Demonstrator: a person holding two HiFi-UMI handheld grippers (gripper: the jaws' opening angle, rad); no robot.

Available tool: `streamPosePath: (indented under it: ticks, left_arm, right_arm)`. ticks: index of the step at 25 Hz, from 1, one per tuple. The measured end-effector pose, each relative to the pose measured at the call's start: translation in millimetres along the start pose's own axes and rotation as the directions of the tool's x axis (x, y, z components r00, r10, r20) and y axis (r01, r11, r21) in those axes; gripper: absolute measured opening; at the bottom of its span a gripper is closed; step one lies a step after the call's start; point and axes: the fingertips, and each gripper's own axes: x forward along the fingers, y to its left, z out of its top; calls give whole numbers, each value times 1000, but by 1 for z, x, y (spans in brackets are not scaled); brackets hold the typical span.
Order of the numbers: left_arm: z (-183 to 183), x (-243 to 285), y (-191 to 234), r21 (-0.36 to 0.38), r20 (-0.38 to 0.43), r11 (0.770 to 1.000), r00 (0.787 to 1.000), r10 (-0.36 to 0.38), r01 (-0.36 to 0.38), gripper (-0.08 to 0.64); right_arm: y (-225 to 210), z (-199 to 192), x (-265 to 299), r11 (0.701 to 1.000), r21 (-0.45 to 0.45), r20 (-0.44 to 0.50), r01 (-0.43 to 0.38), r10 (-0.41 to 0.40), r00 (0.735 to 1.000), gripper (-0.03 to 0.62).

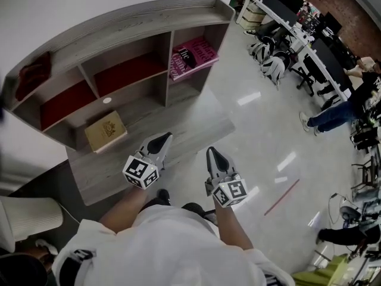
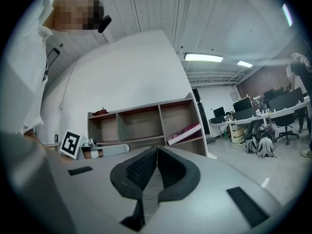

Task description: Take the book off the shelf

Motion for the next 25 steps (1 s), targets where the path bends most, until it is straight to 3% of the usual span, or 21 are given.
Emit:
streamPosePath:
  ticks: [11, 18, 25]
  left_arm:
    - [-17, 54, 34, -28, -20, 999, 1000, 23, -24, 15]
    - [-22, 95, 65, -7, -30, 995, 994, 102, -102, 15]
    - [-23, 139, 88, 4, -31, 974, 974, 226, -226, 15]
  right_arm:
    - [-51, -3, 48, 1000, 22, -6, -18, 18, 1000, 15]
    - [-94, 3, 100, 993, 36, 8, -116, 116, 993, 15]
    - [-150, 13, 148, 974, 66, -10, -217, 218, 976, 15]
